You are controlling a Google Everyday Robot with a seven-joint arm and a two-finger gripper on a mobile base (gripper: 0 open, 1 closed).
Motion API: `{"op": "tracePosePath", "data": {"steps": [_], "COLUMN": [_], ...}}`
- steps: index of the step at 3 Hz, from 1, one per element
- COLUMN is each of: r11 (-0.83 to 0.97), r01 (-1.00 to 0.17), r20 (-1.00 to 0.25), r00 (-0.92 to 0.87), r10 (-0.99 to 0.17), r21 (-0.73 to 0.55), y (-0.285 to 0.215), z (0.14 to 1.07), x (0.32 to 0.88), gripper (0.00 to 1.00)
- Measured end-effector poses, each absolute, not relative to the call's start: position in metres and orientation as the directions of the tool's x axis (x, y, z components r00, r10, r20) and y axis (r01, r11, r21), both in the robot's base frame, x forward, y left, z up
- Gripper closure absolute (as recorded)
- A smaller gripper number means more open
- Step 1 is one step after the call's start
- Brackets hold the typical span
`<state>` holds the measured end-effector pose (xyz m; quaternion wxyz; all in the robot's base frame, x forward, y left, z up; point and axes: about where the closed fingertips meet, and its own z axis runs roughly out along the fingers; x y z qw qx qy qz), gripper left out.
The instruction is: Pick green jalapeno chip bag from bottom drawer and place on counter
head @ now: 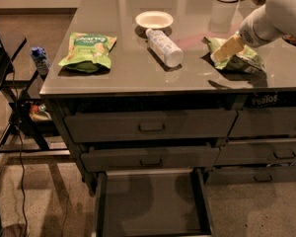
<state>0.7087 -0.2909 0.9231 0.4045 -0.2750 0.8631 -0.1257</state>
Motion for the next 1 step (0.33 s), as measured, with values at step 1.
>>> {"op": "tracePosePath", "data": {"steps": [1], "r11": [0.817], "r01": [-0.373], "r20": [-0.629], "r00": [-0.521], "r10": [-0.576], "r21": [-0.440], "y": [-0.2909], "z": [0.9231], "x": [0.7087], "gripper": [0.00]}}
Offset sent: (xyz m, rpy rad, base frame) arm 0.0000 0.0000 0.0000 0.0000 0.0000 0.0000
